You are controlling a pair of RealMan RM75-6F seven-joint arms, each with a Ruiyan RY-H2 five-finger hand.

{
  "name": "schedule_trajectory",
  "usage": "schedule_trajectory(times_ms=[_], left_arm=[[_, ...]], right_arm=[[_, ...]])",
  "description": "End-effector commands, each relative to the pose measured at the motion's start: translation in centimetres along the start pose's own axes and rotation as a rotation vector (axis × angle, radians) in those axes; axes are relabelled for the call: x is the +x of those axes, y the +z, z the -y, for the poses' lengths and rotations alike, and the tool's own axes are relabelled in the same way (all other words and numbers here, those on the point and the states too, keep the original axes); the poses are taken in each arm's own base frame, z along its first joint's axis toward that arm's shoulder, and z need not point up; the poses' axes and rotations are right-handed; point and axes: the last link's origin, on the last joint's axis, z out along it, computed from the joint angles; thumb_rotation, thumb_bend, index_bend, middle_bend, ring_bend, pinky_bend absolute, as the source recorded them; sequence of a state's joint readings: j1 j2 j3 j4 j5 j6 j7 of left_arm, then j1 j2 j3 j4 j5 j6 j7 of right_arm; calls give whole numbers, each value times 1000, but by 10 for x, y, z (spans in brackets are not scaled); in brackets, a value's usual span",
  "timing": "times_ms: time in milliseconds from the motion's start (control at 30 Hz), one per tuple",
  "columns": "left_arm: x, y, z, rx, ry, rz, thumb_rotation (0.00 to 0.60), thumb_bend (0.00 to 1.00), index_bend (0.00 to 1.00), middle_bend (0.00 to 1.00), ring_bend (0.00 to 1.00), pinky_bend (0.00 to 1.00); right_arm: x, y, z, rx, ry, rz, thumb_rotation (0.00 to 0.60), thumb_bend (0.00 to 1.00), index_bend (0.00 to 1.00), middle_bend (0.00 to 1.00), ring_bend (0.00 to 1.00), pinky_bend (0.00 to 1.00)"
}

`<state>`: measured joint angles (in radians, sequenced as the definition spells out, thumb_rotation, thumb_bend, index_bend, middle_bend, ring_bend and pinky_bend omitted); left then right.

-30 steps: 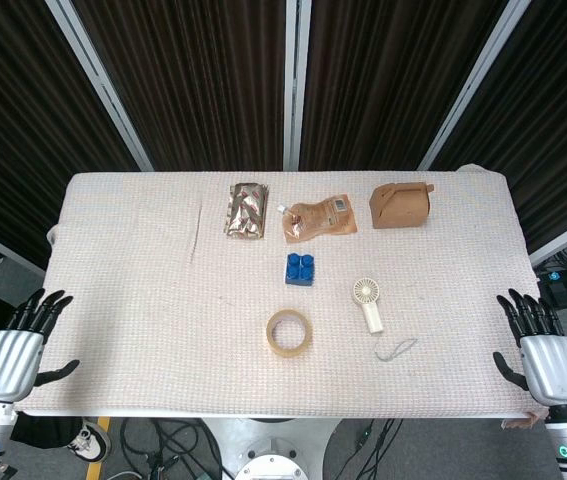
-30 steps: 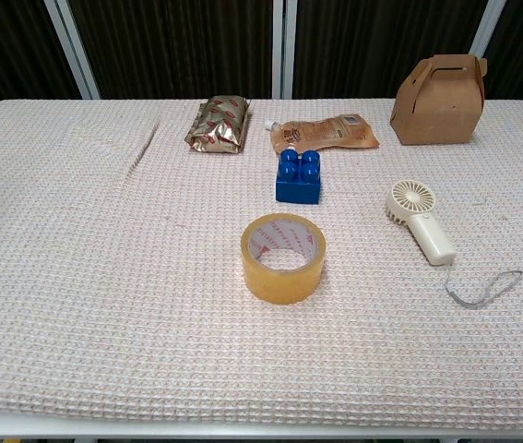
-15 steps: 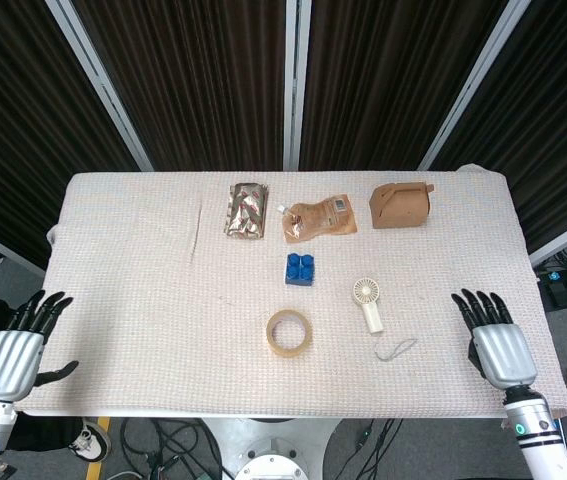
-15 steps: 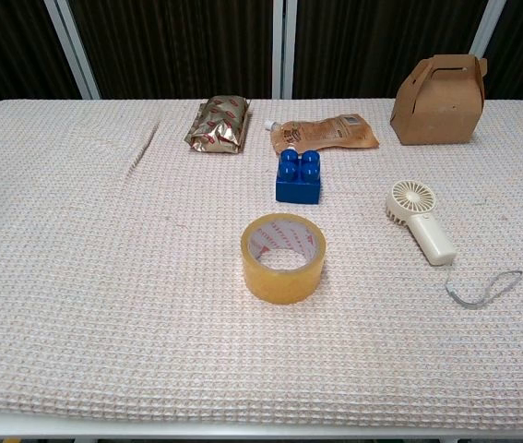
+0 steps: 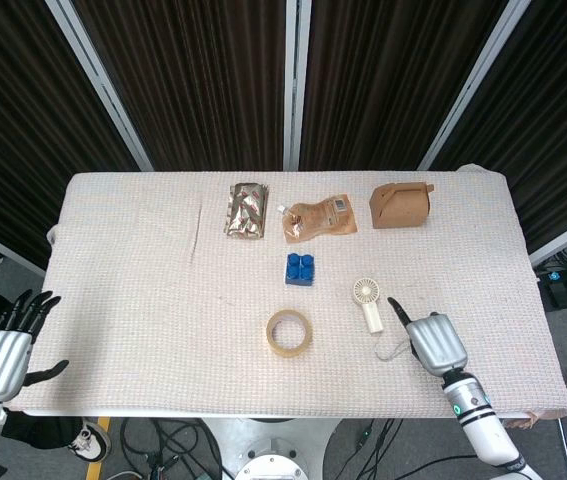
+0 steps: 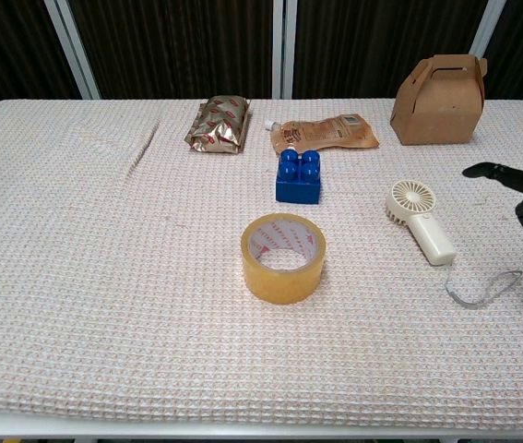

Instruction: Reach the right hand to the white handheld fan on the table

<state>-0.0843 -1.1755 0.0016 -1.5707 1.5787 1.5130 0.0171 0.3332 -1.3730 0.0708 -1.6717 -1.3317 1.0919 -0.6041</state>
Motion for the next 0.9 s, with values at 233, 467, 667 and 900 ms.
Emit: schedule_trajectory(times_ms=[233,467,667,900], left_arm=[[-1,-1,5,15,2,5,600,0,122,85,9,157],[-1,-1,8,18,6,4,600,0,123,85,9,157],[-2,-1,7,16,6,10,600,0,122,85,9,157],[-1,0,7,19,11,4,600,0,123,85,9,157]], right_arm=[[-19,14,23,-31,-46,99,600,1000,0,898,783,619],[-24,14,26,-54,-48,126,600,1000,0,902,783,619],[-22,18,26,-60,-40,130,600,1000,0,903,784,619],[-20,27,27,-47,-25,140,600,1000,0,903,784,619]])
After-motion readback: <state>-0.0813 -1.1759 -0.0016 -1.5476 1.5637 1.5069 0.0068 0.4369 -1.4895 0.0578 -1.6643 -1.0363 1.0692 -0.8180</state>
